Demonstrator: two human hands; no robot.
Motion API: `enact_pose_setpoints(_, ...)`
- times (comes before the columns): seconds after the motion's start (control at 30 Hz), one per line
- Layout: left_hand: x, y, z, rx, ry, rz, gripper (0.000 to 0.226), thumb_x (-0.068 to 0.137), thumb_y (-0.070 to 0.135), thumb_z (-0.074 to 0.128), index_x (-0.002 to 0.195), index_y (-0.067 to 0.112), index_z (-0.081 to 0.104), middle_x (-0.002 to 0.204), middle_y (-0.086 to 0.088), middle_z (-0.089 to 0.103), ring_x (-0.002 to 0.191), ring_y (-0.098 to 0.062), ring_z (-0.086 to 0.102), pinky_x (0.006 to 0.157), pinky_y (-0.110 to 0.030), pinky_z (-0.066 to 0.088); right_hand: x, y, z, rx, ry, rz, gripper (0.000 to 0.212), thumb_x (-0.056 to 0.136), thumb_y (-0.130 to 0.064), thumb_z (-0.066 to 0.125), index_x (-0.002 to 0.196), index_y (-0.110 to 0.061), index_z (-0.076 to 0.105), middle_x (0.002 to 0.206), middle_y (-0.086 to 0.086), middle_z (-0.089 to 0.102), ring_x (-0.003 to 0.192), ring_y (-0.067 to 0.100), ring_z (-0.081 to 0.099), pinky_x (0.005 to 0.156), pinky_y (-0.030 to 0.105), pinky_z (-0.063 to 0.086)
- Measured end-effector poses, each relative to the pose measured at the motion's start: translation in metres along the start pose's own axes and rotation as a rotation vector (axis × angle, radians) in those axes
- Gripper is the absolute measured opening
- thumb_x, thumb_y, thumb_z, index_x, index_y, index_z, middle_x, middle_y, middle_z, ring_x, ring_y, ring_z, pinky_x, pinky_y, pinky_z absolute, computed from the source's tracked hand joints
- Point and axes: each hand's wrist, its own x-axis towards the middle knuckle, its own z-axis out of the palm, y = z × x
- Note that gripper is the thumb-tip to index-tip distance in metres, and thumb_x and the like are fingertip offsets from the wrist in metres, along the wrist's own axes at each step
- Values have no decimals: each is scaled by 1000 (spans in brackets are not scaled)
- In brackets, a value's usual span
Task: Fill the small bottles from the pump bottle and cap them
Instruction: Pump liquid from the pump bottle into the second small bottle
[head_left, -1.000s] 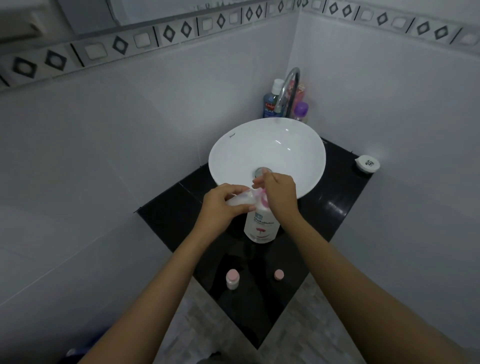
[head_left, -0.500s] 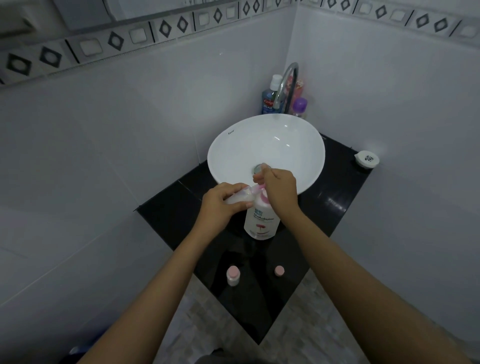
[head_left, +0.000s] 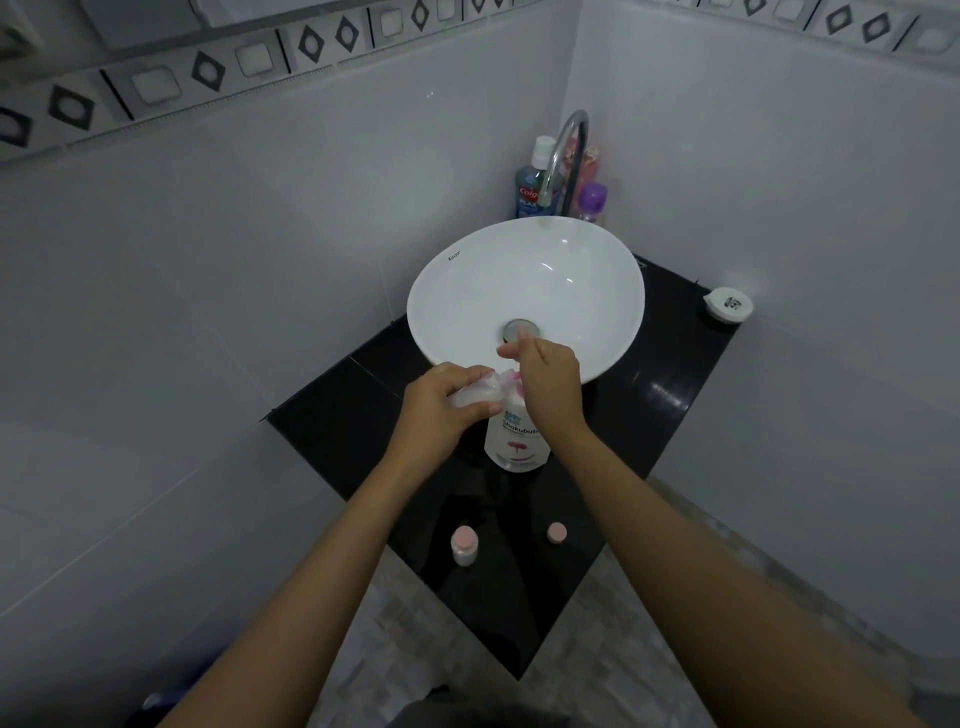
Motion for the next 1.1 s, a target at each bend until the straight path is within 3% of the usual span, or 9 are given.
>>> enact_pose_setpoints(0.13,-1,3,2,43,3,-3,39,76,19,75,114,18,67,107,5,62,93,-3,56,76,-8,40,4,-6,-5,-83,-49,-6,41,98,-29,40,91,-8,74,92,4,72,83,14,63,87,38,52)
enact_pose_setpoints(0.33,-2,6,1,23,3,-40,38,77,20,74,114,19,65,113,1,63,97,-12,59,81,-25,50,3,-16,-10,35,-34,-18,43,95,-42,47,95,-7,71,90,4,72,85,16,66,84,34,51)
enact_pose_setpoints(0.67,-8,5,-13,18,63,-41,36,75,17,76,110,20,67,106,6,60,91,-2,56,73,-14,41,3,-20,-14,123,-58,27,23,92,-15,46,98,-6,66,84,3,67,55,3,63,53,15,46)
enact_pose_setpoints(0.77,-9,4,-12,64,49,-31,33,74,17,77,106,22,68,105,6,59,89,0,54,75,-14,41,4,-20,-13,118,-62,37,24,93,-14,44,97,-6,67,84,4,68,50,-1,62,53,17,45)
enact_pose_setpoints(0.9,-8,6,-4,68,22,-36,35,75,18,76,109,19,68,106,5,59,92,-6,55,76,-13,41,3,-19,-13,123,-49,25,23,92,-13,45,95,-6,67,88,8,69,60,10,63,53,7,46)
enact_pose_setpoints(1.1,-5,4,-4,16,52,-61,39,75,19,76,113,18,67,109,5,61,90,-4,56,70,-13,41,2,-21,-14,105,-65,28,24,93,-14,45,99,-5,67,86,6,68,63,11,63,61,19,45)
